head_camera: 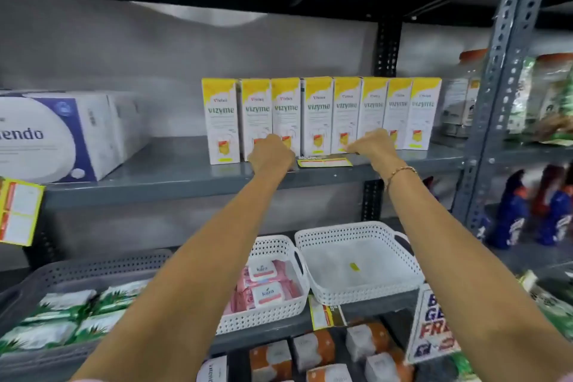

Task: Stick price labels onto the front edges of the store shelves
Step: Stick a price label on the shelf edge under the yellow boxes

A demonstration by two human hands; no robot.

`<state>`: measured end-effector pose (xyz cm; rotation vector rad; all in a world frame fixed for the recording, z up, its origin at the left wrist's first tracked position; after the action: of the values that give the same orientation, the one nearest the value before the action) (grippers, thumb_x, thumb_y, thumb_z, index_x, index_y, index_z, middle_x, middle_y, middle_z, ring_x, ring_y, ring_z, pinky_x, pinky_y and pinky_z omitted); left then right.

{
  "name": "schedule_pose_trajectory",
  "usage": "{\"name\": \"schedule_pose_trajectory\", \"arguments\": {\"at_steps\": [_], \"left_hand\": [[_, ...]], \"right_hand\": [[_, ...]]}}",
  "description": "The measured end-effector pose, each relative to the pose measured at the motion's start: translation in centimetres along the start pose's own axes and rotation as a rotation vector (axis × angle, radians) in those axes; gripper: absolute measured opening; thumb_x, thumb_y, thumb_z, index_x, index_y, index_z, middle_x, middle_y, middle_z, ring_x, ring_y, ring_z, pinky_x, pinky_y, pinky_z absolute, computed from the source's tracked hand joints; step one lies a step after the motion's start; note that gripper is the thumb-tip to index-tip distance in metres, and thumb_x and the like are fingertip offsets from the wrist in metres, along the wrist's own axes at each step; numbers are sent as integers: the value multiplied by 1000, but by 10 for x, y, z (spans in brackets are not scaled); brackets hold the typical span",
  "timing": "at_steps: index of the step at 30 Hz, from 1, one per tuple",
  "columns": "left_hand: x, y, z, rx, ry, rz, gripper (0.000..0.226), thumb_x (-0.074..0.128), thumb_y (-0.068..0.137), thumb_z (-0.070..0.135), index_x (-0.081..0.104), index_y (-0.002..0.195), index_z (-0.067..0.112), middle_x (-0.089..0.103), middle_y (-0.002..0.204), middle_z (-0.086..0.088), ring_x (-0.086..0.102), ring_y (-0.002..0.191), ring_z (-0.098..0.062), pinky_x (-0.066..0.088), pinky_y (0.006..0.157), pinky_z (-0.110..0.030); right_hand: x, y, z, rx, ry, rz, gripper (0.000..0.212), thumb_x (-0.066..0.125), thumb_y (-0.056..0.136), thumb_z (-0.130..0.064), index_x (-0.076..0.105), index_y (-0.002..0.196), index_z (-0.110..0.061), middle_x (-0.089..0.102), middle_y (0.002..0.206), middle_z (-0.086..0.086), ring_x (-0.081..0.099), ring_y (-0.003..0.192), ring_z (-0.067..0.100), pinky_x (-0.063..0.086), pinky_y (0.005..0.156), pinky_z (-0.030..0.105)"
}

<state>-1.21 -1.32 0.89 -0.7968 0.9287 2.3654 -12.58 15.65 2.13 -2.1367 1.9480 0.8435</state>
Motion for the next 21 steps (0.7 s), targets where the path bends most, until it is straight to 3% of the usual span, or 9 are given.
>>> {"name": "schedule_pose_trajectory", "arguments": {"at_steps": [2, 5, 7, 9, 11, 13, 15, 18, 21], "left_hand": [[3, -1, 5, 0, 5, -12, 26, 62, 80, 11, 42, 64, 7, 52, 74, -7, 57, 78, -28, 44, 65, -33], [9, 2, 11, -6, -12, -21, 13, 62, 79, 13, 50, 81, 9, 63, 88, -11, 61, 89, -30, 48, 76, -36], [9, 3, 14, -13, -28, -20, 14, 61, 79, 12, 49, 73, 9, 65, 86, -12, 63, 88, -29, 48, 74, -35], [11, 5, 16, -36, -46, -18, 25, 62, 77, 11, 42, 62, 12, 64, 79, -10, 65, 86, -28, 47, 69, -32], [11, 5, 17, -67, -56, -29, 29, 64, 76, 10, 40, 60, 14, 63, 78, -9, 65, 84, -28, 46, 67, -30], [11, 4, 16, -94, -63, -36, 23, 65, 76, 11, 45, 65, 12, 64, 81, -8, 65, 83, -27, 46, 67, -29], [9, 3, 15, -117, -90, -47, 19, 67, 76, 12, 48, 72, 10, 63, 80, -7, 64, 83, -26, 45, 68, -30], [5, 1, 21, -116, -150, -92, 25, 66, 75, 19, 45, 66, 11, 54, 67, -3, 59, 77, -27, 44, 68, -31], [3, -3, 25, -89, -171, -124, 25, 66, 78, 28, 50, 79, 8, 59, 80, -7, 59, 82, -29, 50, 77, -37]], "right_hand": [[1, 1, 2, -2, -16, -13, 42, 75, 71, -8, 37, 55, -11, 42, 48, 3, 43, 47, 13, 36, 42, 24], [6, 4, 2, -14, -86, -27, 32, 76, 70, -12, 45, 66, -5, 50, 57, 4, 50, 60, 18, 42, 49, 27], [8, 6, -1, -50, -126, -32, 37, 79, 69, -19, 45, 73, -4, 50, 67, 5, 50, 68, 20, 45, 59, 30], [10, 10, -2, -61, -137, -46, 39, 79, 69, -20, 44, 68, -5, 50, 70, 5, 48, 64, 18, 47, 65, 31], [13, 11, -1, -47, -131, -70, 38, 80, 69, -19, 44, 70, -5, 49, 67, 3, 47, 58, 15, 47, 64, 30], [13, 14, 1, -39, -88, -96, 38, 79, 70, -18, 46, 81, -3, 50, 68, 4, 51, 65, 19, 45, 64, 30], [12, 14, 1, -31, -27, -135, 39, 77, 73, -17, 48, 92, -2, 54, 81, 9, 52, 79, 23, 42, 66, 30], [9, 14, 0, -6, 56, -181, 43, 73, 78, -15, 48, 109, 2, 54, 99, 14, 50, 89, 24, 41, 70, 31], [3, 10, -1, 12, 142, -200, 41, 69, 80, -9, 46, 112, 3, 56, 97, 13, 55, 82, 23, 44, 59, 28]]}}
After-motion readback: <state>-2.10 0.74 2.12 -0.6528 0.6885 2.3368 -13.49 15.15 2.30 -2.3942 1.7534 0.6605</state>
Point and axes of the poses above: each hand's wrist, its own y-axis towards the middle knuckle, its own x-axis out of the palm, z = x × y, the point moved 2 cm from there along y, towards the middle knuckle
